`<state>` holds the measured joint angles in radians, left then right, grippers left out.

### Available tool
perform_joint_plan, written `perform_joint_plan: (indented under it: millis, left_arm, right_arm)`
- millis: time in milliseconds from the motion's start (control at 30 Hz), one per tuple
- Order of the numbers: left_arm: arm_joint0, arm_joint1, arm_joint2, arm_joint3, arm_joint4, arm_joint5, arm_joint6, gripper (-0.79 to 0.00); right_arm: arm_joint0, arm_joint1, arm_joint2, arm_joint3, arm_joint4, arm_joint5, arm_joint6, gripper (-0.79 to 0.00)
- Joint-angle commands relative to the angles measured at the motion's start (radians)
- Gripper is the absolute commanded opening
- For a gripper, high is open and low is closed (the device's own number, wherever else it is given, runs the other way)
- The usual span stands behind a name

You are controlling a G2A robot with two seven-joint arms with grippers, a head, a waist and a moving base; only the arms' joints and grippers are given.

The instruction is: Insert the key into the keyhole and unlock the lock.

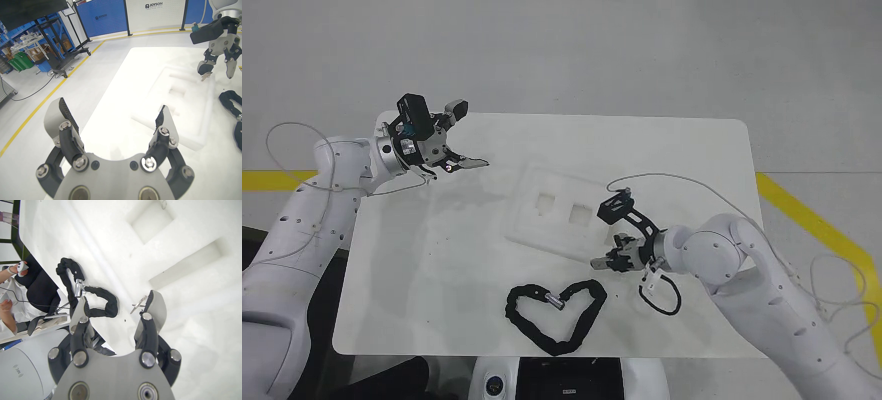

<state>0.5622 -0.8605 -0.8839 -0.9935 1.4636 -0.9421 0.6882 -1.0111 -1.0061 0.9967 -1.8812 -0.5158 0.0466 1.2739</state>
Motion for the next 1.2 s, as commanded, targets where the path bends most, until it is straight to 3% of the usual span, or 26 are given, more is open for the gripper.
perform_joint_plan:
  millis: [0,400,567,1167]
  left_arm:
    - [0.000,0.000,0.000,0.000,0.000,0.000,0.000,0.000]
    - [0.000,0.000,0.000,0.000,0.000,0.000,0.000,0.000]
    - [0.000,0.000,0.000,0.000,0.000,0.000,0.000,0.000]
    - [0.000,0.000,0.000,0.000,0.000,0.000,0.000,0.000]
  right_arm:
    - [0.001,0.001,0.001,0.004,-0.018,0.001,0.003,-0.369]
    - [0.002,0.004,-0.007,0.005,-0.080,0.007,0.014,-0.539]
    - [0.003,0.004,-0.010,0.012,-0.105,0.009,-0.001,-0.785]
    - [0.046,0.009,0.030,0.064,-0.183,-0.042,-0.003,-0.785]
